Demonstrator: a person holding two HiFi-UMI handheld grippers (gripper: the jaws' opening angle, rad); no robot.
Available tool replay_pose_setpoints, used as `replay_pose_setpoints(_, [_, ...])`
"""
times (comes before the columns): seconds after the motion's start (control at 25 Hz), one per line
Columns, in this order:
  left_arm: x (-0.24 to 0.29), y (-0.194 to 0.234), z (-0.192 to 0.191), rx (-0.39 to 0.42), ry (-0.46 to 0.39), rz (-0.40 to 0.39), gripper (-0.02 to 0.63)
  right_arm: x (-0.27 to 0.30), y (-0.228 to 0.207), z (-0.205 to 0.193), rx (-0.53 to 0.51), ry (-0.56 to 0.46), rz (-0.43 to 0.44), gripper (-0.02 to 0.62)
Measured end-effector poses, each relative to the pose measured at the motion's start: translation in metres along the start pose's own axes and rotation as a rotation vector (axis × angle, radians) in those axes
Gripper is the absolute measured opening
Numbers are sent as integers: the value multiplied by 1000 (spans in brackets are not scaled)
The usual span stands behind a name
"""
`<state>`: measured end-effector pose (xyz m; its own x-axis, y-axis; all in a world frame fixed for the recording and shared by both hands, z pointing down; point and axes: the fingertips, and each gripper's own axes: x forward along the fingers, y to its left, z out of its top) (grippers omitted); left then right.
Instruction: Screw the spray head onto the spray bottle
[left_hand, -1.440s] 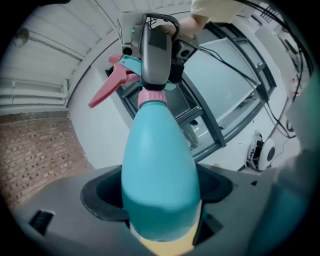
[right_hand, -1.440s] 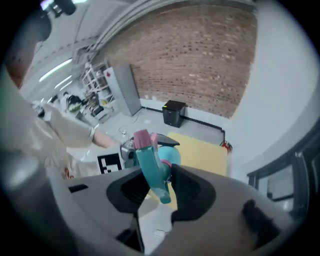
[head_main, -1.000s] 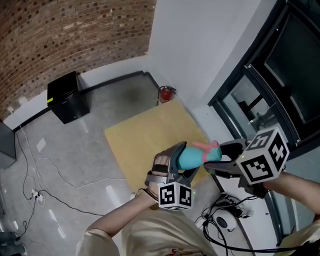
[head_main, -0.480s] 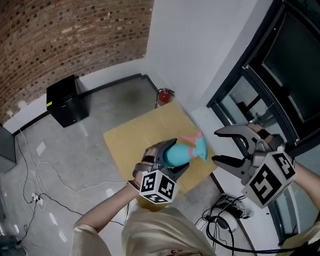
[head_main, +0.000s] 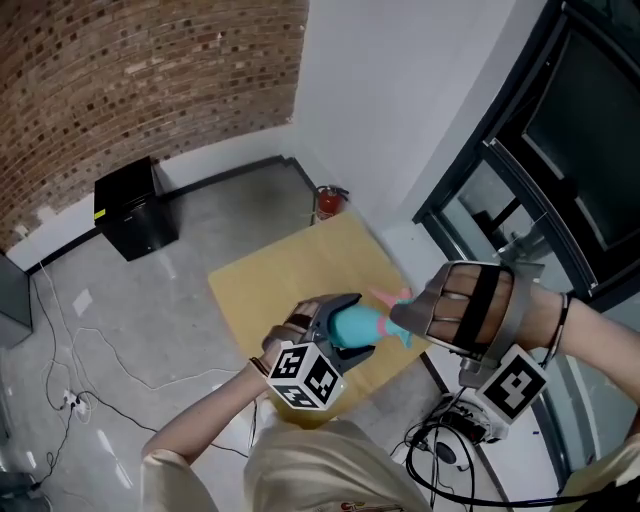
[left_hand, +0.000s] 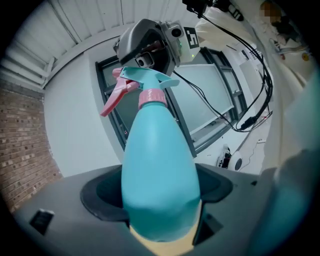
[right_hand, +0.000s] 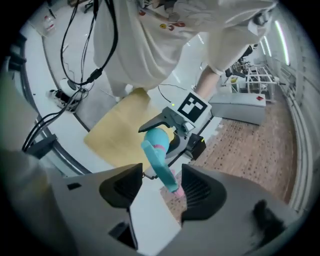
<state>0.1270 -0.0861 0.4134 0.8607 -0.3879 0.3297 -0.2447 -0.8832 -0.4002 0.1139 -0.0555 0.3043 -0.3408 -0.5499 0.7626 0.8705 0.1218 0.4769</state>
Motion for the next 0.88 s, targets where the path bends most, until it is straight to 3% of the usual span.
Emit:
replay_pose_setpoints(0.2, [7, -8, 6, 40, 3, -13, 416, 14, 24, 21, -115, -38, 68, 232])
replay_pose_setpoints(0.28, [9, -9, 9, 57, 7, -8, 416, 15, 29, 25, -137, -50, 69, 134])
replay_pose_setpoints(0.44, [9, -8, 8, 81, 28, 6, 416, 15, 32, 24, -88, -48, 95, 126])
replay_pose_setpoints(0.52, [9, -7, 8, 74, 40, 24, 416, 15, 29, 24, 77, -58, 124, 126])
replay_pose_setpoints(0.88, [9, 2, 8, 76, 98, 202, 416, 15, 28, 15, 1009, -77, 316, 124])
